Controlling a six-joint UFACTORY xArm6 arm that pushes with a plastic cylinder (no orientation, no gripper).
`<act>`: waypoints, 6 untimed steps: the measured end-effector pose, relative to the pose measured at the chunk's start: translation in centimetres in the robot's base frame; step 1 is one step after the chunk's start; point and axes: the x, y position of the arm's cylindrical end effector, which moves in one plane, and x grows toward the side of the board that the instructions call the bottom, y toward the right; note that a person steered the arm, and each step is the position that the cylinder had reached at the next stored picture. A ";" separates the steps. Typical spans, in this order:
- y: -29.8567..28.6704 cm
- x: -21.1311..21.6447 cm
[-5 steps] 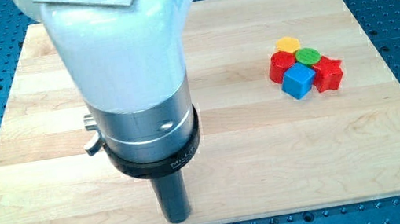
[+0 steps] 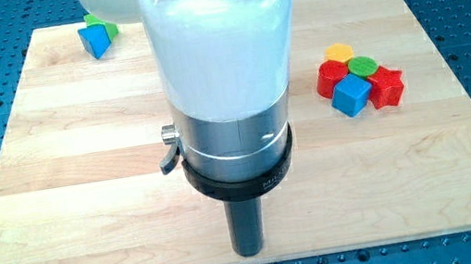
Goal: Move your arm towards the blue cube
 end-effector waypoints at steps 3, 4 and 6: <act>0.6 0.0; 1.1 0.0; 2.3 -0.1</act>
